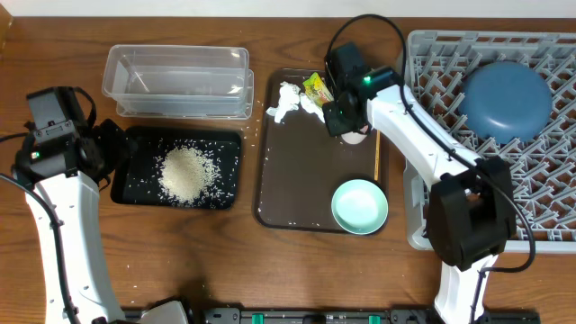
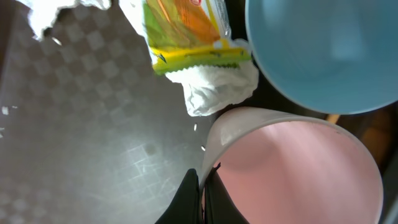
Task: Sort waste into correct bins and load items into the dishwasher rack
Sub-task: 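Lift the pink cup and carry it right to the rack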
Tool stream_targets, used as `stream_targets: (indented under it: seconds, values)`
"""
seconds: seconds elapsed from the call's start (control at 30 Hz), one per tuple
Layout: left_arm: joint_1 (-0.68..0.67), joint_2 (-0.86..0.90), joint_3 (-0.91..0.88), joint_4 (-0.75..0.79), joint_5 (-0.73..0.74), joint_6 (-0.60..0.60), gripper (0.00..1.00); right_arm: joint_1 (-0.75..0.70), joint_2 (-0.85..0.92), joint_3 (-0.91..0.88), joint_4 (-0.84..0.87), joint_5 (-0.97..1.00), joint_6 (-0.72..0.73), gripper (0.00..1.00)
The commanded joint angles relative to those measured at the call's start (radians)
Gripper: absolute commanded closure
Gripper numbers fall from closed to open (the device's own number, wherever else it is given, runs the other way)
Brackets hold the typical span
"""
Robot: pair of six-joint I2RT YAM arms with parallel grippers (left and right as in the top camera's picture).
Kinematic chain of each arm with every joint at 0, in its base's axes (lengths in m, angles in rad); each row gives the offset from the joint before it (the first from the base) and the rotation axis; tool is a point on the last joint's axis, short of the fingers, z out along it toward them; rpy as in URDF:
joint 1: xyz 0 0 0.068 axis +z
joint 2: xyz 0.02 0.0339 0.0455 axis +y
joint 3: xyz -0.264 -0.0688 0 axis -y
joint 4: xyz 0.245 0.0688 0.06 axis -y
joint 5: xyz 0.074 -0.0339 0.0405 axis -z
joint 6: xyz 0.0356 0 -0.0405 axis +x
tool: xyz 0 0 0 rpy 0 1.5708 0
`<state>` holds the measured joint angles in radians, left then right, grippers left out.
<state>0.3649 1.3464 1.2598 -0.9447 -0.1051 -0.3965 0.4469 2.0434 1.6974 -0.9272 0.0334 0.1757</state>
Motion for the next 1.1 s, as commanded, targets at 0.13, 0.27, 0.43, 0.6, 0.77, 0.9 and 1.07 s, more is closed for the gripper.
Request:
stream_targets:
  seconds: [0.13,0.27,0.43,0.6,0.77,0.9,1.07]
  values:
    - [0.004,-0.005,0.02,-0.004,-0.012,-0.002,0.0,-0.125,-0.153,0.134,-0.058,-0.042,0.0,0.99]
    - [0.004,-0.005,0.02,-0.004,-0.012,-0.002,0.0,-0.29,-0.235,0.137,-0.056,-0.214,-0.022,0.99]
    - [0.004,-0.005,0.02,-0.004,-0.012,-0.002,0.0,-0.562,-0.259,0.136,-0.052,-0.579,-0.082,0.99]
    - [0.004,-0.005,0.02,-0.004,-0.012,-0.002,0.0,-0.833,-0.219,0.133,0.015,-0.867,-0.114,0.99]
    - [0.004,-0.005,0.02,-0.004,-0.012,-0.002,0.0,-1.017,-0.156,0.132,0.174,-1.018,-0.113,0.99]
    - [0.004,-0.005,0.02,-0.004,-0.012,-0.002,0.0,-1.11,-0.087,0.132,0.328,-1.037,-0.113,0.99]
    - [0.004,-0.005,0.02,-0.004,-0.012,-0.002,0.0,-1.165,0.002,0.132,0.409,-1.063,-0.085,0.99]
